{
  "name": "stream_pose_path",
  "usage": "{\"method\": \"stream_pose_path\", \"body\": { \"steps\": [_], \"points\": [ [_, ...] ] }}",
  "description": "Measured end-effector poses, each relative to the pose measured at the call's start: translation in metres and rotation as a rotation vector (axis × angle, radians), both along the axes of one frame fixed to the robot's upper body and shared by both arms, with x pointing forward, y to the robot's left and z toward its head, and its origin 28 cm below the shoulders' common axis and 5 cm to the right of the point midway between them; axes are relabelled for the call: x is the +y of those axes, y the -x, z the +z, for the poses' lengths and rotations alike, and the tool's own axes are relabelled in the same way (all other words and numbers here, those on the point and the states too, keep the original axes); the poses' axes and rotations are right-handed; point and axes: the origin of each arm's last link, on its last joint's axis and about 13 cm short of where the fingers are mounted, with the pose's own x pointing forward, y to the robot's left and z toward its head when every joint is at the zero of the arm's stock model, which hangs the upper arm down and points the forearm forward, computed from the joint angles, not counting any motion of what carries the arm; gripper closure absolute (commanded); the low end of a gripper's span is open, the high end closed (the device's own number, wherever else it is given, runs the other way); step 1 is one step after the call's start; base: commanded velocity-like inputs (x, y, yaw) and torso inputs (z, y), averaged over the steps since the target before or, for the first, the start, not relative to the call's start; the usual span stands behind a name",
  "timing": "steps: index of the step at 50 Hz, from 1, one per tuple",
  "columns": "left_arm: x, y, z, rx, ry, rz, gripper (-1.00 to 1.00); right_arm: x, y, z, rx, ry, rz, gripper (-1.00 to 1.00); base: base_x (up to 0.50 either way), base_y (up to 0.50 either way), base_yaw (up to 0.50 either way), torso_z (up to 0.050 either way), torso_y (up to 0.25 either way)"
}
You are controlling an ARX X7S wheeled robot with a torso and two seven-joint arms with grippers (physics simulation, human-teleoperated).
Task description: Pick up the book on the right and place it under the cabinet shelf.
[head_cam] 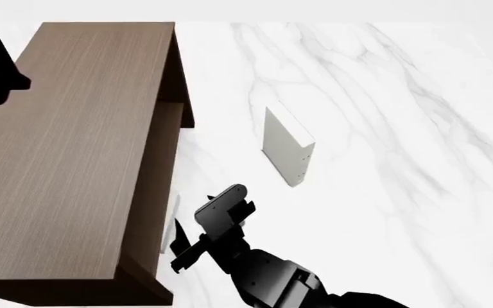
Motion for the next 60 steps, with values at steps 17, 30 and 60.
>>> {"method": "stream_pose_path", "body": {
  "steps": [17,30,60],
  "points": [
    [0.001,0.001,0.001,-0.001,-0.001,0.002,-1.0,0.0,-0.002,0.001,-0.019,0.014,-0.009,-1.0,0.0,0.0,0.0,-0.001,-0.002],
    [0.001,0.002,0.001,-0.003,-0.001,0.001,-1.0,-0.007,-0.006,0.007,-0.032,0.035,-0.097,-1.0,0.0,0.0,0.0,-0.001,-0.002],
    [0.0,-0.001,-0.004,0.017,0.006,-0.002,-1.0,-0.05,0.003,0.039,-0.072,0.012,-0.295,-1.0,0.0,0.0,0.0,0.0,-0.001]
  ]
}}
